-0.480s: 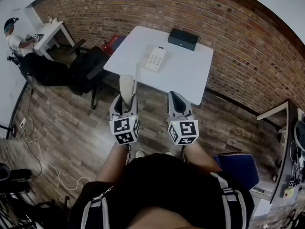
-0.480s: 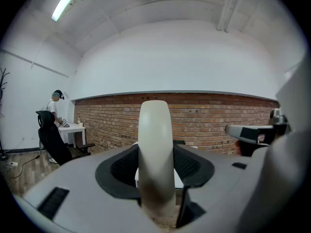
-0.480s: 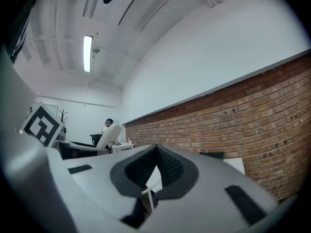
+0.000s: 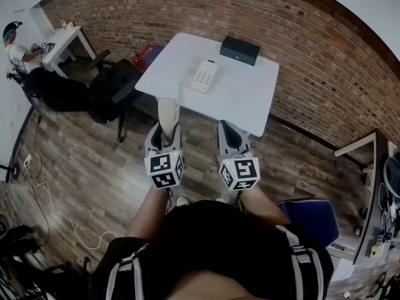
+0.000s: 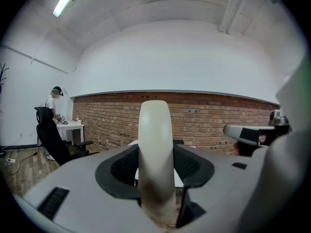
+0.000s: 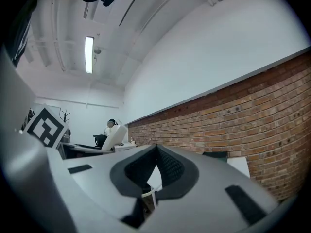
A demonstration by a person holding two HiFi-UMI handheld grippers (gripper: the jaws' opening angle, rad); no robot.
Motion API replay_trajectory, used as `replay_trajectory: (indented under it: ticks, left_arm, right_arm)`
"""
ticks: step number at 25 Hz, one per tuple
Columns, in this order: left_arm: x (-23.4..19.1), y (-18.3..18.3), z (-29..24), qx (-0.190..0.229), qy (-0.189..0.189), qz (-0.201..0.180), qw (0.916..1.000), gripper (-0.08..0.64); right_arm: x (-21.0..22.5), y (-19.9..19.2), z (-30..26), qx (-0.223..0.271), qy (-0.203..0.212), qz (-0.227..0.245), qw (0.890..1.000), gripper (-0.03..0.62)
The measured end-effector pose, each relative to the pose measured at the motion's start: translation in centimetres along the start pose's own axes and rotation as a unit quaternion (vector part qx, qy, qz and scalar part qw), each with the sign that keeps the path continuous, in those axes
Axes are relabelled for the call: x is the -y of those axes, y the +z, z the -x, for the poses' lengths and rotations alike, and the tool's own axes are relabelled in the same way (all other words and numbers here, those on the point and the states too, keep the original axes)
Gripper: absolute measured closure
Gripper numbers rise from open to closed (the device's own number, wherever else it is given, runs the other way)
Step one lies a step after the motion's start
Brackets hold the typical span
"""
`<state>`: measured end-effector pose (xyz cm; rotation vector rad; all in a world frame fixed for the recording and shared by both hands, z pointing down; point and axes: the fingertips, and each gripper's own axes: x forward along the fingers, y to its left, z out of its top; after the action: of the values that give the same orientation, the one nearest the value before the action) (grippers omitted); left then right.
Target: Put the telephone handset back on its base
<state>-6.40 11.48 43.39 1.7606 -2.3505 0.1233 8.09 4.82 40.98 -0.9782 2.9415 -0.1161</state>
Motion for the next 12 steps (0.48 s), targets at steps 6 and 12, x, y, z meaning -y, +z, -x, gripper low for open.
replay_trajectory:
  ticks: [6,12]
  left_arm:
    - [-1.5,0.0,0.3,0.003,-0.009,0.004,0.9999,0.348]
    - [-3.8,0.3,0.8,0.008,-0.025,0.004,0.9997,0.348]
  right_arm:
    - [-1.9,-0.1,-0.7,-0.004,-0.003,0.007,1.000,0.594]
    - [-4.2,0.0,-1.8,-0.001,-0.019,0.011,1.000,0.594]
